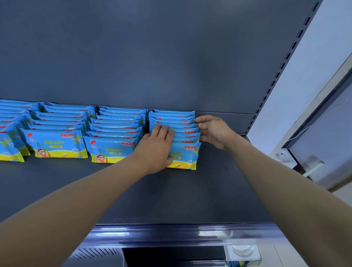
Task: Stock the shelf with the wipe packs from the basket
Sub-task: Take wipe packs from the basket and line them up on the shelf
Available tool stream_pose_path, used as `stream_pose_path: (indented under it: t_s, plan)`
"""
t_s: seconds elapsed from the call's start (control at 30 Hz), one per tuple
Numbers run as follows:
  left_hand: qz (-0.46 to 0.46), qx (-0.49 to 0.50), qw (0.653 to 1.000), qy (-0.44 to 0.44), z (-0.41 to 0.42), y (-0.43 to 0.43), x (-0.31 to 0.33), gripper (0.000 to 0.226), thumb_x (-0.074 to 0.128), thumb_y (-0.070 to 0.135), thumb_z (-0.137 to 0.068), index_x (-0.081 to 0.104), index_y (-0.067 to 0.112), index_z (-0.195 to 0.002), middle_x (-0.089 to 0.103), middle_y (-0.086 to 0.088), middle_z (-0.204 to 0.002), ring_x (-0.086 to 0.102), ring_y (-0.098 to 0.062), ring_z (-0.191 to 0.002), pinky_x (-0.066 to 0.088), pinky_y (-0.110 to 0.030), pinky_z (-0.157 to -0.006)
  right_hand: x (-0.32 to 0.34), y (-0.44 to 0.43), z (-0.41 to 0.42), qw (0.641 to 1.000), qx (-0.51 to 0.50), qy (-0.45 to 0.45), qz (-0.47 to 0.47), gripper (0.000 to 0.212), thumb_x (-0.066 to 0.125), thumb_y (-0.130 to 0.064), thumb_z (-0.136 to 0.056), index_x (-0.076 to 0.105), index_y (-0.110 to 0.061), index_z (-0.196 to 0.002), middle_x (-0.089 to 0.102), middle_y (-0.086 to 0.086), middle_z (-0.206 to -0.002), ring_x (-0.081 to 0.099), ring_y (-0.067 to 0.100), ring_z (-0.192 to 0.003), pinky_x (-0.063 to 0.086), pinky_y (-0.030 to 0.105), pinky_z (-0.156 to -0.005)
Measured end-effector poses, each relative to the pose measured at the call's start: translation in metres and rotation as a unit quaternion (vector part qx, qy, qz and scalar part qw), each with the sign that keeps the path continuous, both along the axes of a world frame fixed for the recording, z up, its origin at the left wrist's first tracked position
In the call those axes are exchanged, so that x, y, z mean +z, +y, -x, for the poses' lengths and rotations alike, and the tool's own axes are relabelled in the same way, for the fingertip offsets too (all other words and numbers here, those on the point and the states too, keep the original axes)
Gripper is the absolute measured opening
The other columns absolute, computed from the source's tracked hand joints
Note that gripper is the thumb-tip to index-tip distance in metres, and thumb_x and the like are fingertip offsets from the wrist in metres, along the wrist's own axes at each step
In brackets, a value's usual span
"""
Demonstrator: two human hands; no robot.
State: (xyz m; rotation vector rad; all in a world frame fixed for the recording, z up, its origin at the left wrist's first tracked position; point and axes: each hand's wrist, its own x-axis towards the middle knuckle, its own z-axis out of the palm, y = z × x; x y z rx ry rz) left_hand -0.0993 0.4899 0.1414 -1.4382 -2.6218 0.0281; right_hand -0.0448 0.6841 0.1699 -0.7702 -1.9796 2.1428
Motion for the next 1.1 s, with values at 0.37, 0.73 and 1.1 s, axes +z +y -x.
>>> stream_pose_path:
  t_s: [0.37, 0.73, 1.1]
  plan:
    - [-0.061, -0.057, 0.994, 0.077, 0.0, -0.016, -0.002, 0.054, 0.06, 0.042, -0.083, 0.041, 0.016, -0.126, 0.04, -0.005, -0.126, 0.036, -0.023, -0.116, 0.027, -0.036, -0.099, -0.005, -0.007, -0.015, 0.959, -0.08, -0.037, -0.27, 0.01, 0.055, -0.006, -0.087, 0.056, -0.015, -0.085, 0.057, -0.003, -0.079, 0.055, 0.014, -0.078, 0.052, 0.03, -0.073]
    - [-0.075, -0.087, 0.993, -0.031, -0.011, -0.027, 0.004, 0.033, 0.062, 0.02, -0.084, 0.043, 0.015, -0.112, 0.058, 0.001, -0.106, 0.052, -0.02, -0.1, 0.026, -0.028, -0.082, 0.018, -0.041, -0.02, 0.895, -0.069, -0.003, -0.441, 0.02, 0.049, -0.002, -0.086, 0.061, -0.009, -0.101, 0.059, -0.002, -0.095, 0.054, 0.013, -0.087, 0.042, 0.023, -0.073]
    - [-0.063, -0.052, 0.995, -0.057, 0.008, -0.103, 0.004, 0.03, 0.063, 0.025, -0.083, 0.053, 0.019, -0.111, 0.058, 0.003, -0.106, 0.051, -0.018, -0.102, 0.025, -0.028, -0.085, 0.011, -0.083, -0.019, 0.822, 0.045, -0.057, -0.565, 0.022, 0.065, -0.023, -0.083, 0.063, -0.01, -0.101, 0.059, 0.008, -0.11, 0.051, 0.024, -0.107, 0.043, 0.03, -0.084]
